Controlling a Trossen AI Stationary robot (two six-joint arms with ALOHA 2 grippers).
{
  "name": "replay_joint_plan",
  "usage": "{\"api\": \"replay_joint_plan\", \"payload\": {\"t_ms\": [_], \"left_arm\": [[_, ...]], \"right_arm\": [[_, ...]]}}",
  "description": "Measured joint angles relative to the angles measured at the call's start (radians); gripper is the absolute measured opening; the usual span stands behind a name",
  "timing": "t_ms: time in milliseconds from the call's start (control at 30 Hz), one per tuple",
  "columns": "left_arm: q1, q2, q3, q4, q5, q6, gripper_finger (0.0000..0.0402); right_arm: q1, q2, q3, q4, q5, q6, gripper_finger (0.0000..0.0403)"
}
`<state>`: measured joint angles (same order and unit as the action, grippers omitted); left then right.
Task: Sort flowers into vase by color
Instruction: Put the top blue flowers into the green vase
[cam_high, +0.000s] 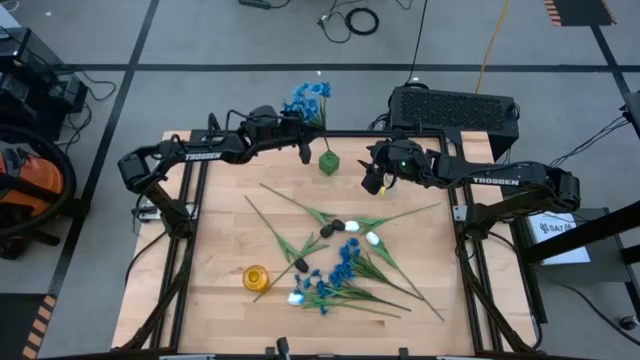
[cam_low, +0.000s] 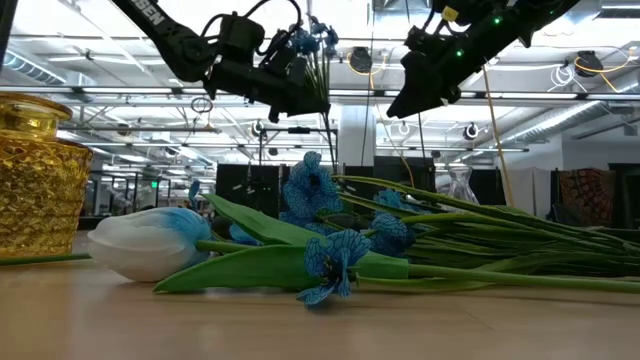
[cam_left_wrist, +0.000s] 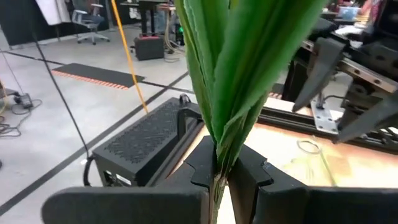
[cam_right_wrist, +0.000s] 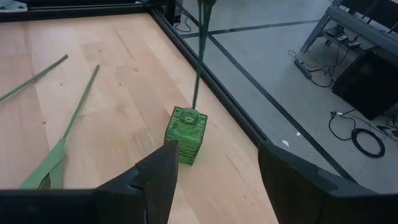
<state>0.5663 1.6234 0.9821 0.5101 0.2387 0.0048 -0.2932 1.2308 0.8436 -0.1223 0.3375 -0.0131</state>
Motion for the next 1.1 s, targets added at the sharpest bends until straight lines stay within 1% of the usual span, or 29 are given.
{"api": "replay_joint_plan", "payload": {"t_ms": [367, 667, 933, 1000, 1100], "left_arm": [[0.001, 0.001, 0.0, -0.023, -0.007, 0.0, 0.0029], [0.003, 0.059, 0.0, 0.005, -0.007, -0.026, 0.0029], [0.004, 0.061, 0.0, 0.014, -0.012, -0.026, 0.003], [0.004, 0.061, 0.0, 0.014, -0.012, -0.026, 0.0036], [0.004, 0.061, 0.0, 0.01, -0.012, -0.027, 0.0057]], "right_arm": [[0.0, 0.0, 0.0, 0.0, 0.0, 0.001, 0.0212], [0.0, 0.0, 0.0, 0.0, -0.003, 0.027, 0.0212], [0.0, 0.0, 0.0, -0.002, -0.003, 0.027, 0.0212], [0.0, 0.0, 0.0, -0.002, -0.003, 0.027, 0.0212], [0.0, 0.0, 0.0, -0.002, -0.003, 0.027, 0.0212]]}}
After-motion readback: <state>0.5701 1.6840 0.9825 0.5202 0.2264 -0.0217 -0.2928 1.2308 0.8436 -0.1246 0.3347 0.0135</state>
